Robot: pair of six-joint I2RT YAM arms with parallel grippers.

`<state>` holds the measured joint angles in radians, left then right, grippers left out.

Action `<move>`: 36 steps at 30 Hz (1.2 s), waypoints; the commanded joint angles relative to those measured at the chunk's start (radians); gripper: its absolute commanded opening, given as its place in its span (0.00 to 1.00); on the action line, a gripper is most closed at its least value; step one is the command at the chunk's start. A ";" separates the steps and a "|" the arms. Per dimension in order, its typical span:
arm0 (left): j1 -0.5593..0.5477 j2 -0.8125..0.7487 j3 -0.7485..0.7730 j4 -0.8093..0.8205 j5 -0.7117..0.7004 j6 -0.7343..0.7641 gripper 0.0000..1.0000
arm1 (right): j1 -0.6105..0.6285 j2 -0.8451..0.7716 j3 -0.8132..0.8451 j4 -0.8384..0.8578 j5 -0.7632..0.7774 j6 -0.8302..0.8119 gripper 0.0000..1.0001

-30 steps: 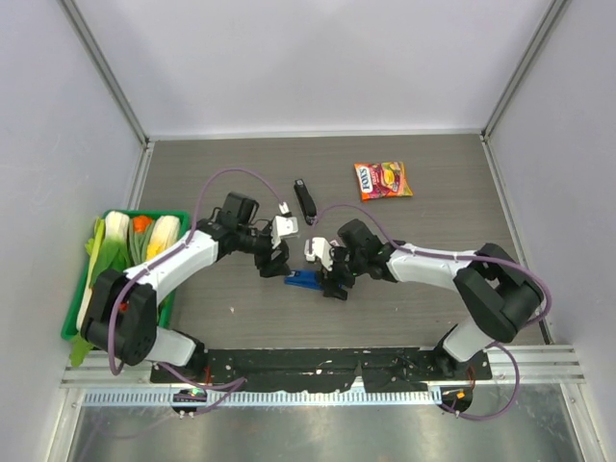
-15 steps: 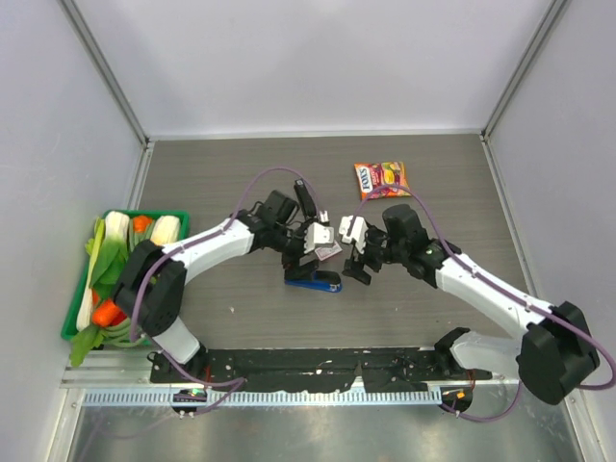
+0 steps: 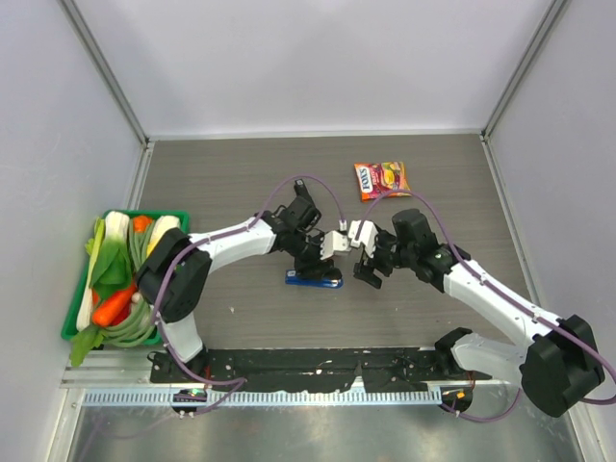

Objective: Load the staples into the stapler
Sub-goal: Open the stapler at the center of the board.

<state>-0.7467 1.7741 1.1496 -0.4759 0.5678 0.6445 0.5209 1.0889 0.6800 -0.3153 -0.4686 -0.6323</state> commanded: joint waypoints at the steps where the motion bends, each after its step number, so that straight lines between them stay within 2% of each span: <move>1: -0.022 0.015 0.050 0.002 0.006 -0.039 0.49 | -0.009 0.006 0.007 -0.027 0.002 -0.040 0.83; 7: -0.039 0.034 0.056 -0.020 0.023 -0.034 0.45 | -0.010 0.028 0.006 -0.028 0.008 -0.049 0.82; 9: -0.042 0.036 0.056 -0.023 0.030 -0.034 0.39 | -0.010 0.042 0.006 -0.028 0.007 -0.050 0.83; 10: -0.042 0.038 0.055 -0.024 0.032 -0.034 0.28 | -0.010 0.045 0.007 -0.030 0.004 -0.052 0.82; 12: -0.042 0.038 0.055 -0.021 0.033 -0.043 0.17 | -0.010 0.055 0.007 -0.028 -0.004 -0.050 0.82; 13: -0.042 0.036 0.053 -0.015 0.030 -0.048 0.08 | -0.010 0.060 0.009 -0.030 -0.008 -0.052 0.82; 15: -0.042 0.027 0.055 -0.013 0.020 -0.055 0.00 | -0.010 0.066 0.009 -0.027 -0.025 -0.056 0.82; 19: -0.040 -0.037 0.038 0.000 0.009 -0.060 0.00 | -0.010 0.065 -0.011 0.014 -0.068 -0.053 0.80; 26: -0.025 -0.258 0.025 -0.013 0.044 -0.066 0.00 | -0.009 0.051 -0.010 0.163 -0.136 0.013 0.80; 30: -0.008 -0.310 0.048 -0.053 0.086 -0.091 0.00 | -0.007 0.068 0.022 0.202 -0.197 0.054 0.81; 36: 0.009 -0.358 -0.020 0.011 0.107 -0.121 0.00 | 0.007 0.121 0.058 0.213 -0.285 0.077 0.81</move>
<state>-0.7509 1.4857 1.1439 -0.5632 0.5793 0.5522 0.5167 1.1656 0.7074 -0.0914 -0.6994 -0.5735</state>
